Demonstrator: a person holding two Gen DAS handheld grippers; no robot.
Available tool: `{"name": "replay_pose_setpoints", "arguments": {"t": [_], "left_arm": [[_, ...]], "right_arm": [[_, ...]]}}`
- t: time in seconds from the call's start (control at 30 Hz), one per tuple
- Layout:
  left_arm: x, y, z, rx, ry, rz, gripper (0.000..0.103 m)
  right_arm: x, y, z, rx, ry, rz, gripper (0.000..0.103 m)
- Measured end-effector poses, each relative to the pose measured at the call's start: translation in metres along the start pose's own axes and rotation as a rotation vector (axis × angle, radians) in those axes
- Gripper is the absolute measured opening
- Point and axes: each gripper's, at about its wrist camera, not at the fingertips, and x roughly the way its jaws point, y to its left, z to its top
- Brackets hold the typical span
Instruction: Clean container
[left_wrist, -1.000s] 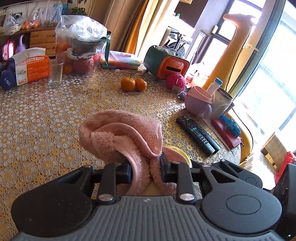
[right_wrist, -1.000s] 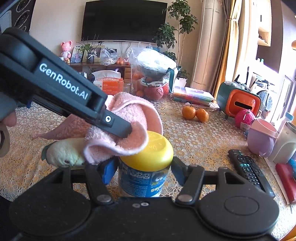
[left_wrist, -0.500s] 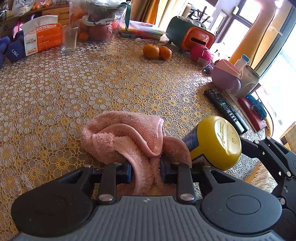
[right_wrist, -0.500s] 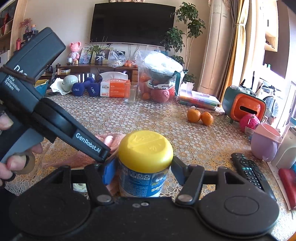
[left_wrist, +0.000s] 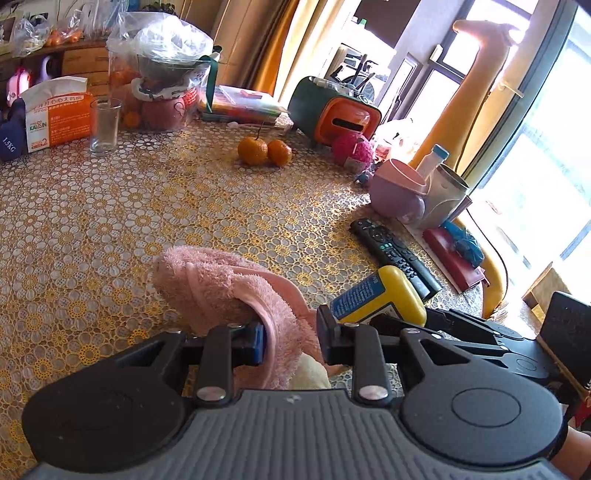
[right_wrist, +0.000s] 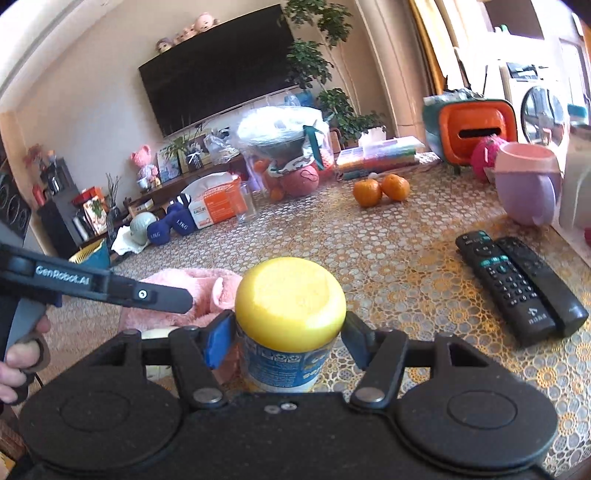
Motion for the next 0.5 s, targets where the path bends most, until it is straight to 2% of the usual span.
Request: {"name": "replay_pose_setpoints", "arguments": {"t": [0.1,0.23,0.33,0.5], "left_arm": [[0.016,-0.015,-0.002,0.015,0.029,-0.034,0.027],[0.043,-0.026,-0.010,0.034,0.086,-0.038,0.027],[0.051,-0.016,-0.010,-0.024,0.086,-0.065,0.027],[0.059,-0.002,-0.013,-0.049,0.104,-0.031,0.027]], "right_arm": [[-0.002,-0.017,-0.001,0.077,-0.008,0.018,0.062],[-0.005,-0.036,-0.006,0.169,-0.023,0.045,0.062],[-0.007,-0.044,-0.009,0.208,-0.034,0.055,0.062],[-0.009,-0.059,-0.012,0.280,-0.043,0.079,0.062]]}}
